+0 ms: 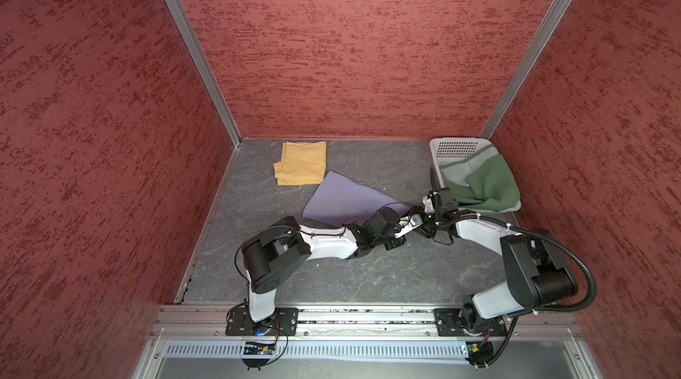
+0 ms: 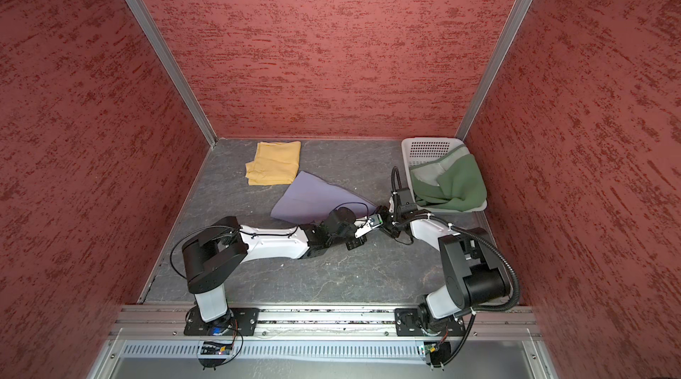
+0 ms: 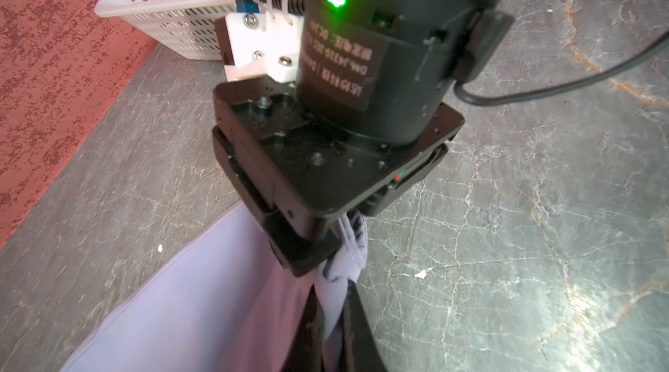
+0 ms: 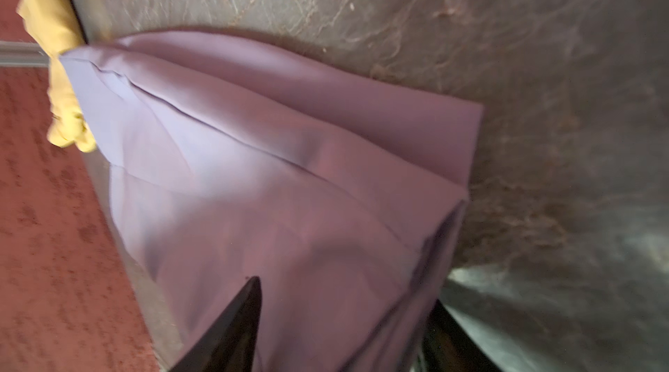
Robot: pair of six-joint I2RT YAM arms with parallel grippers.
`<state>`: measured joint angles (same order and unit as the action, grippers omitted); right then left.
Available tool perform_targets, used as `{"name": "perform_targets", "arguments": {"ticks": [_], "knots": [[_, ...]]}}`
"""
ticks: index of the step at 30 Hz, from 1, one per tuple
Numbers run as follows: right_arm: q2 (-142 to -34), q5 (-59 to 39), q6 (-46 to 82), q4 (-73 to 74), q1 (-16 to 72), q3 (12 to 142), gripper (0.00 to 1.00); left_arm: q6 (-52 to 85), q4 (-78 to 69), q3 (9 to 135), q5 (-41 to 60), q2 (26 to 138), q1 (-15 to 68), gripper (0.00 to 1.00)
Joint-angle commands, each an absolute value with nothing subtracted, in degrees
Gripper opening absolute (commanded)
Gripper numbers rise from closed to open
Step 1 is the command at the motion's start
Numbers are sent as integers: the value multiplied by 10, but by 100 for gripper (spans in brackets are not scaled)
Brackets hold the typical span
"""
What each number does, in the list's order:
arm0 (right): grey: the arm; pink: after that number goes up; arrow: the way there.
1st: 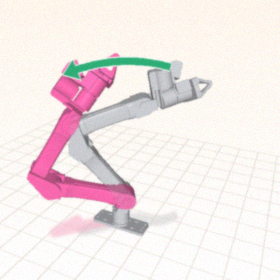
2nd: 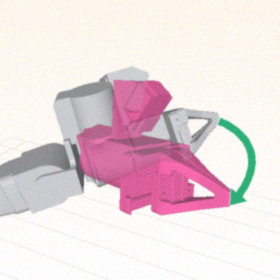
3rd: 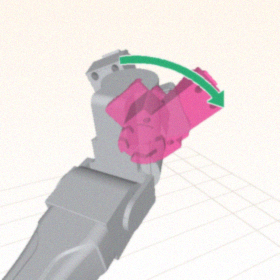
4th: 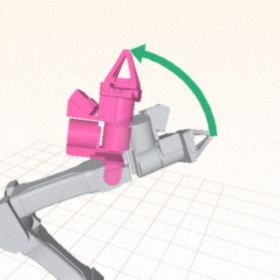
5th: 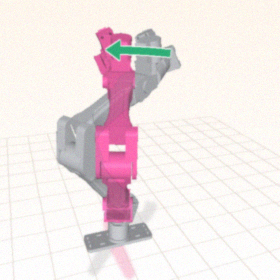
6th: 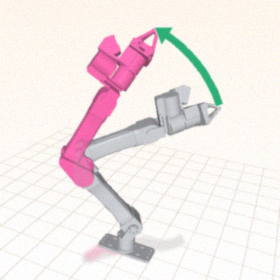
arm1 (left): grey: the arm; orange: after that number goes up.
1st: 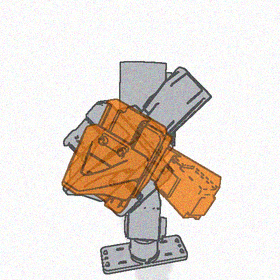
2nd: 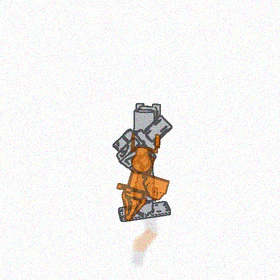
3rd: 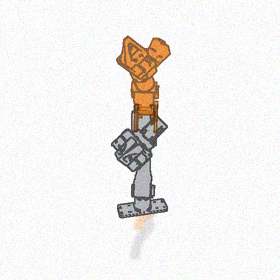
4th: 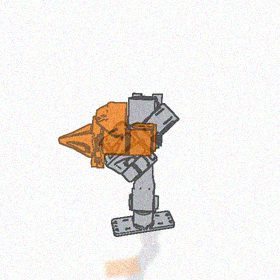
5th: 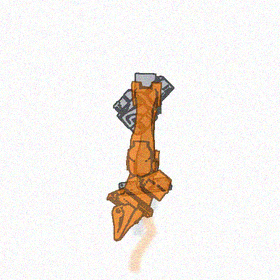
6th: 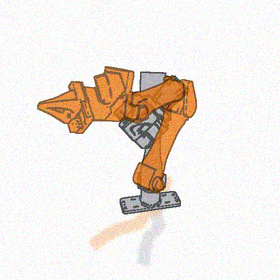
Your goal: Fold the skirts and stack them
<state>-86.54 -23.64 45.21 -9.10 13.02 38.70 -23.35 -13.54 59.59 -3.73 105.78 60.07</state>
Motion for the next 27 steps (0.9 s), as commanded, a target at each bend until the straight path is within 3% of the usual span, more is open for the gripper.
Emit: {"name": "perform_targets", "arguments": {"ticks": [1, 5, 8, 10, 13, 16, 21, 27], "knots": [[-848, -236, 481, -45, 127, 381, 54, -221, -145, 612, -28, 1042, 603, 0], [-841, -212, 470, -66, 127, 384, 34, -215, -141, 610, -29, 1044, 603, 0], [-841, -197, 453, -82, 127, 390, 12, -206, -135, 609, -28, 1043, 603, 0], [-843, -188, 441, -91, 128, 391, 0, -196, -126, 606, -22, 1039, 601, 20], [-845, -173, 422, -107, 128, 397, 0, -168, -125, 588, 14, 1016, 592, 45], [-847, -160, 399, -121, 128, 404, 0, -119, -162, 549, 63, 980, 564, 56], [-850, -128, 344, -176, 128, 439, 0, -2, -227, 492, 58, 957, 494, 56], [-836, -90, 282, -233, 128, 474, 0, 38, -139, 524, -62, 1012, 485, 39]]}}
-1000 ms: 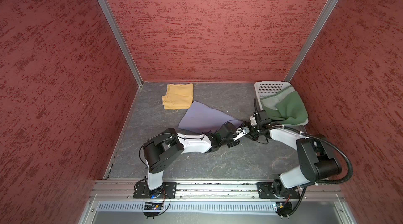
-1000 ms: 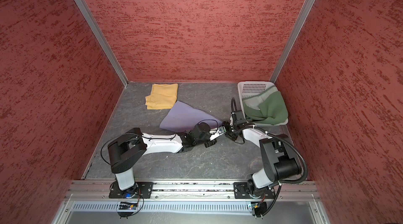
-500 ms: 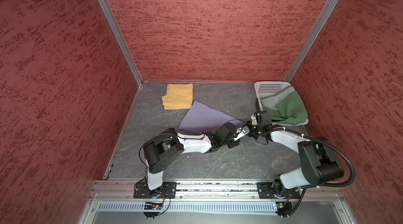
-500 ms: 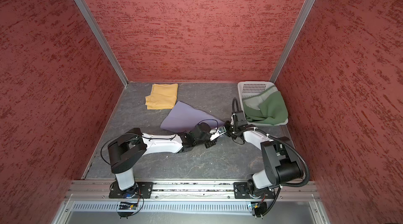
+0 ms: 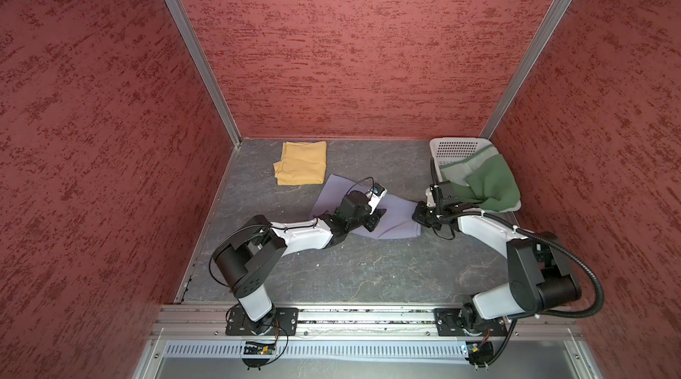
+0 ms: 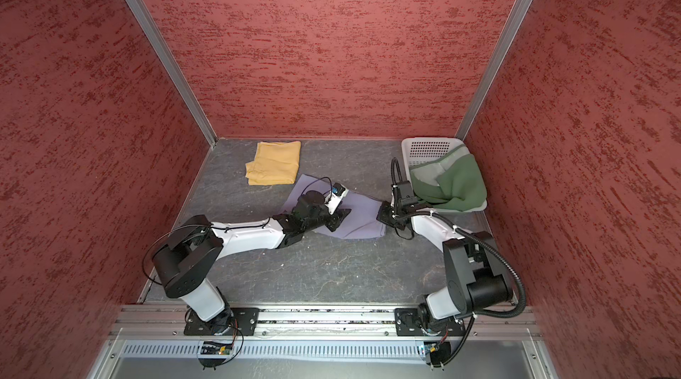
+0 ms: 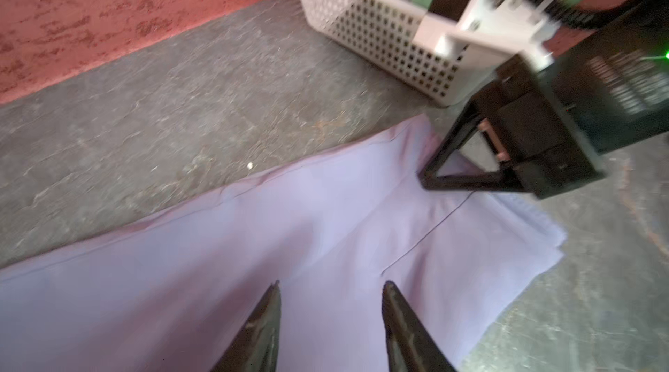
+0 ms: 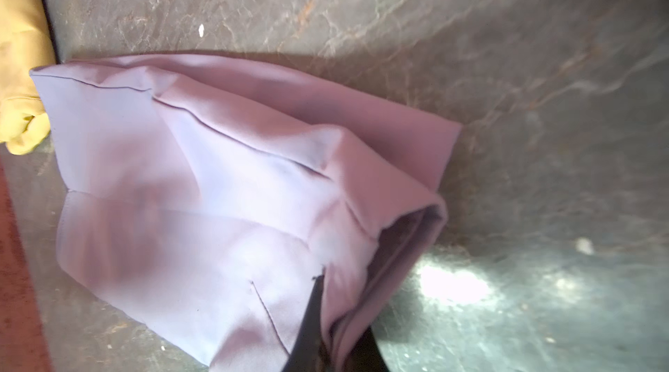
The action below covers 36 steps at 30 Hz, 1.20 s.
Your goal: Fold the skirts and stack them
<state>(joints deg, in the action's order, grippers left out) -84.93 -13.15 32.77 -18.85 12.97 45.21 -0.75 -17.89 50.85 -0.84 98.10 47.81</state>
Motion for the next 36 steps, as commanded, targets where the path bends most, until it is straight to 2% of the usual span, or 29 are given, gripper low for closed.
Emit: {"name": "perform_targets", "arguments": {"ticks": [1, 7, 11, 16, 23, 29, 36], "knots": [[-818, -85, 276, -240, 128, 480, 0, 45, -131, 531, -75, 1025, 486, 35], [-801, -64, 246, -284, 129, 505, 0, 80, -100, 572, -137, 1113, 503, 14], [-799, -44, 227, -320, 128, 529, 0, 96, -96, 599, -138, 1156, 524, 9], [-811, 2, 207, -383, 129, 579, 0, 122, -103, 614, -99, 1166, 539, 9], [-830, 100, 175, -442, 129, 654, 0, 127, -106, 599, -80, 1120, 527, 12], [-868, 129, 159, -460, 129, 709, 0, 114, -118, 549, -83, 1056, 500, 14], [-886, 118, 155, -459, 129, 729, 0, 108, -145, 496, -79, 1016, 501, 15]]}}
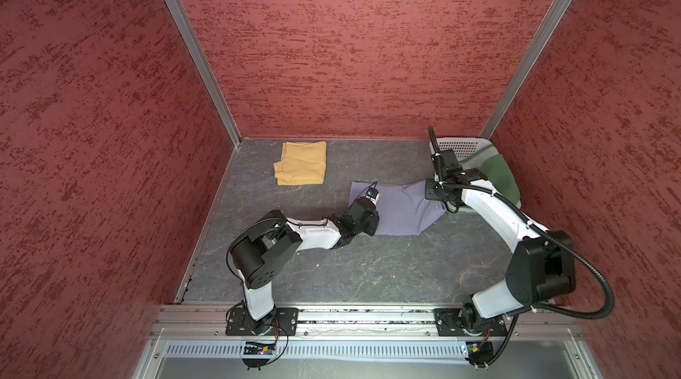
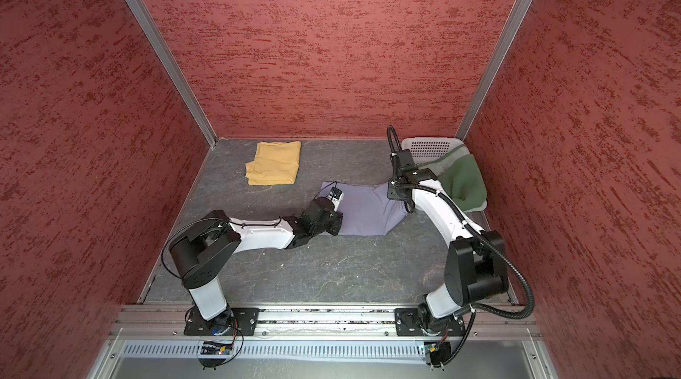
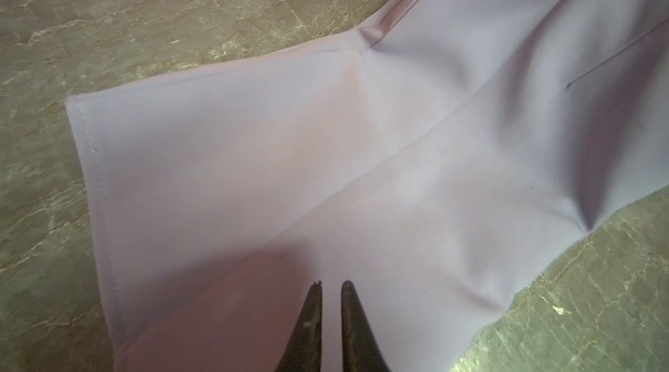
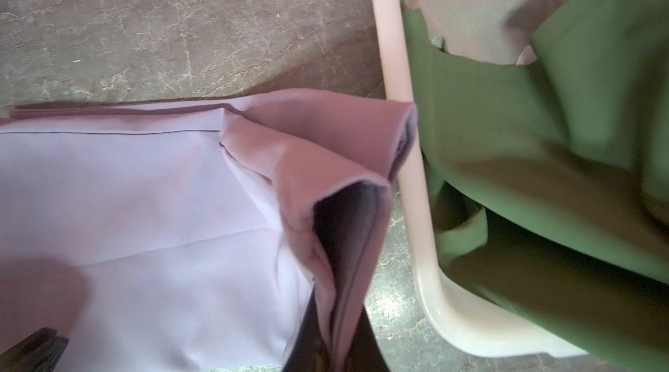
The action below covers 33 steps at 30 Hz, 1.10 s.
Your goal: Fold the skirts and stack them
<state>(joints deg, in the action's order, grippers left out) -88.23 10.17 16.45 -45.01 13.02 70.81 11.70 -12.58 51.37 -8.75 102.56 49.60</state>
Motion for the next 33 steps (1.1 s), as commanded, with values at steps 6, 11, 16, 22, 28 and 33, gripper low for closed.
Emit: {"name": "perform_targets", "arguments": {"ticks": [6, 11, 16, 22, 28, 33], "knots": [[-886, 93, 160, -458, 129, 738, 0, 143, -170, 448, -68, 999, 472, 15], [-888, 85, 166, -457, 129, 741, 0, 143, -211, 399, -42, 962, 439, 16], [-896, 95, 167, -460, 129, 741, 0, 139, -238, 372, -4, 939, 404, 17], [-894, 96, 168, -461, 129, 739, 0, 150, -294, 369, 38, 961, 371, 18], [-876, 40, 184, -443, 129, 731, 0, 169, -320, 390, 61, 1022, 366, 17], [-862, -2, 212, -424, 130, 721, 0, 177, -326, 396, 57, 1054, 373, 16]]}}
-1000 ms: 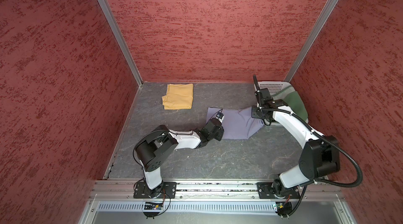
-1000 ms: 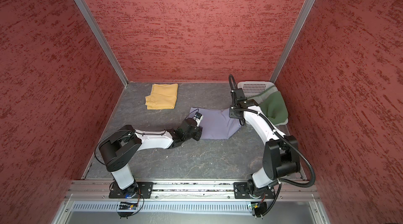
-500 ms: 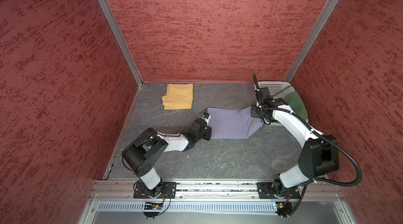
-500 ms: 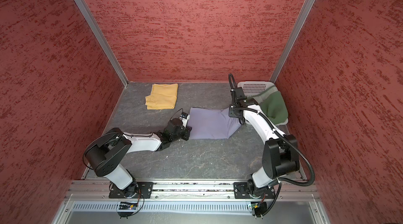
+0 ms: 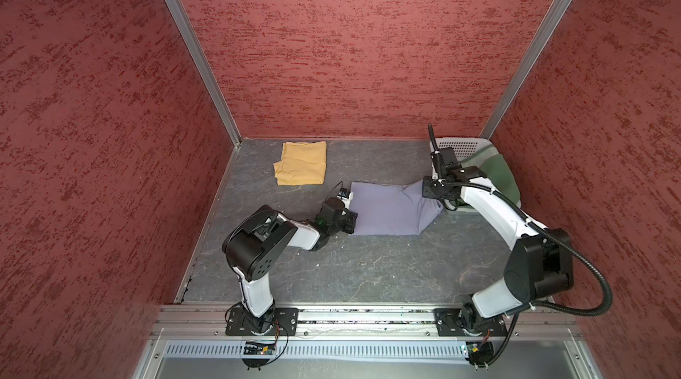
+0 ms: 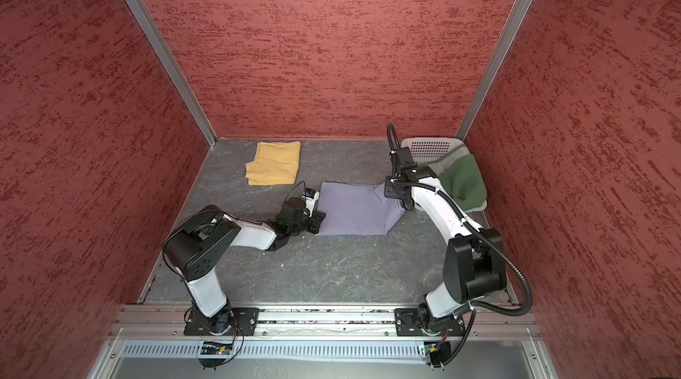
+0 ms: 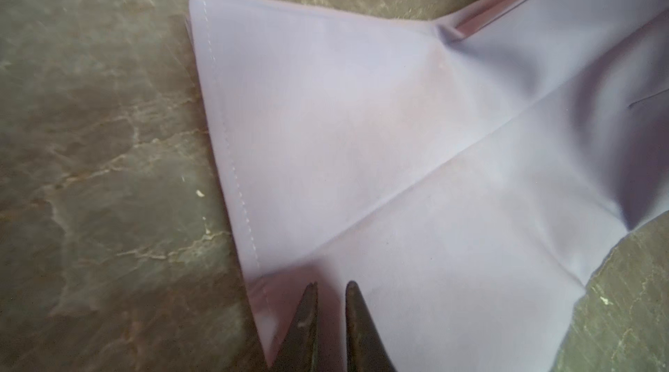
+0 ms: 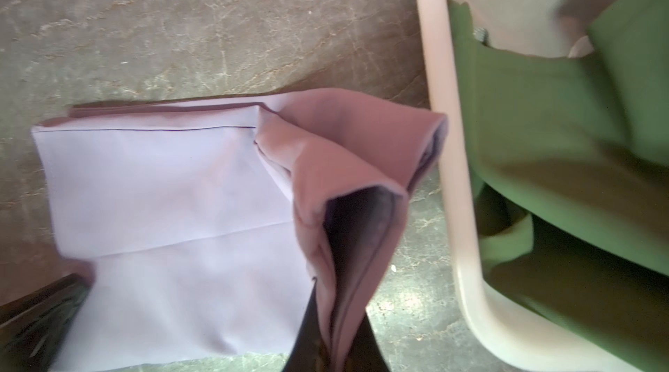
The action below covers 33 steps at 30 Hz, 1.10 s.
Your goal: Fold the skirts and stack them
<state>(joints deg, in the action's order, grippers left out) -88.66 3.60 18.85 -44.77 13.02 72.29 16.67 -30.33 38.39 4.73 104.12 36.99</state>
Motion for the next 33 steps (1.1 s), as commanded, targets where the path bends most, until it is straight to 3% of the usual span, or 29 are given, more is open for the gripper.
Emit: {"name": "perform_targets", "arguments": {"ticks": [1, 10, 21, 33], "knots": [[-860, -6, 217, -422, 131, 721, 0, 178, -327, 397, 56, 1057, 375, 16], [-836, -66, 277, -379, 166, 719, 0, 177, -329, 400, 50, 1073, 381, 15], [-842, -50, 376, -287, 256, 715, 0, 178, -338, 401, 56, 1083, 385, 15], [-930, -41, 402, -237, 325, 738, 0, 177, -339, 404, 62, 1085, 386, 14]]}}
